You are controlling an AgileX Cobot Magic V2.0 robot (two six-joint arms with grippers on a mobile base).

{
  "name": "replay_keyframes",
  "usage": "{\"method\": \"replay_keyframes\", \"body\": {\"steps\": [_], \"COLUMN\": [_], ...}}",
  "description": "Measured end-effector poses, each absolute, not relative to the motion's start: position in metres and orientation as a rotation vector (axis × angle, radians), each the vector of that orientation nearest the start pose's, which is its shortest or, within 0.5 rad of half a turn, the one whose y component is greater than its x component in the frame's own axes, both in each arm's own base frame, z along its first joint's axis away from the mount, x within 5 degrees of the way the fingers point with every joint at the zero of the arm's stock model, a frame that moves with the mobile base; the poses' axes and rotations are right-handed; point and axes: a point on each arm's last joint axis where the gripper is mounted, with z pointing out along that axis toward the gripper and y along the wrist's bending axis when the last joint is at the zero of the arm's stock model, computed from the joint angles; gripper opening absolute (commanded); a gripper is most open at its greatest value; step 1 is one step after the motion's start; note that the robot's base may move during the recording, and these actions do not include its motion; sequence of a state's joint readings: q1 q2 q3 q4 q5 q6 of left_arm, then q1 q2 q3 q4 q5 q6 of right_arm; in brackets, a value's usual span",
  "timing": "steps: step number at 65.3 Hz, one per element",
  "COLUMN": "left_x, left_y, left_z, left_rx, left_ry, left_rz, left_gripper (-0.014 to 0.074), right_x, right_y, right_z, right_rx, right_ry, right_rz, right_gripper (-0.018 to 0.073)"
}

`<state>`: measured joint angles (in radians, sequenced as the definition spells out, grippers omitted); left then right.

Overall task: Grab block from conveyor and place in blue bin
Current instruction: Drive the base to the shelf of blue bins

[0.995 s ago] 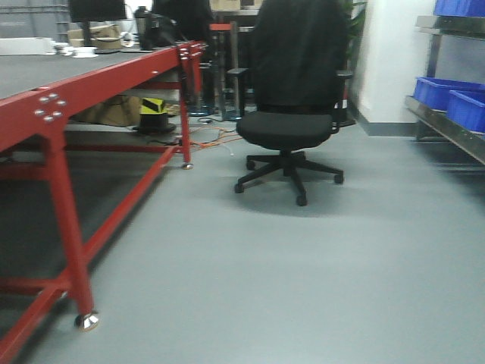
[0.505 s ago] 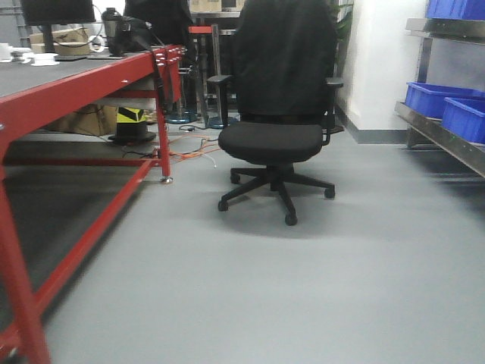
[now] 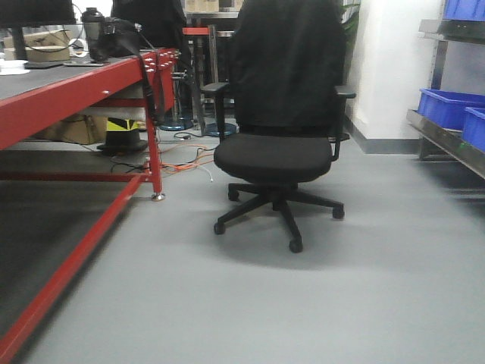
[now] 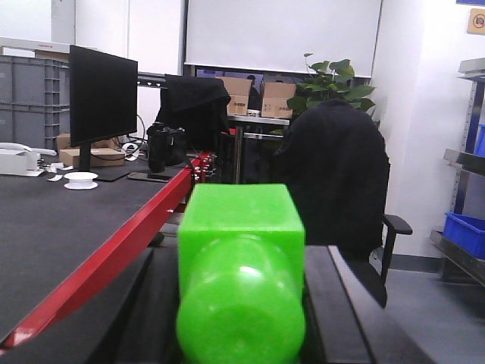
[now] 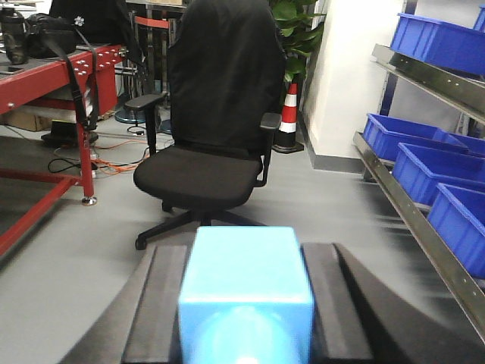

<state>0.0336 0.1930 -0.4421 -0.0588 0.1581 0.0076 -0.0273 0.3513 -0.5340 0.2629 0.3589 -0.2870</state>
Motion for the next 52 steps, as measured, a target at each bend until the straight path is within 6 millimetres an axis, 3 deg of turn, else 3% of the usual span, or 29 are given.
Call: {"method": "replay_keyframes", "body": {"steps": [52], "left_x": [0.0493], "left_y": [0.0008], "left_z": [0.3346], "left_rx": [-0.051], "left_ry": [1.391], "left_rz": [-0.020], "left_gripper": [-0.0111], "right_x": [0.0745], "right_y": [0.0063], "right_z": [0.3374], "right_rx": [-0.080], "right_ry": [1.646], "right_rz": [0.024], "right_gripper": [-0.0160]}}
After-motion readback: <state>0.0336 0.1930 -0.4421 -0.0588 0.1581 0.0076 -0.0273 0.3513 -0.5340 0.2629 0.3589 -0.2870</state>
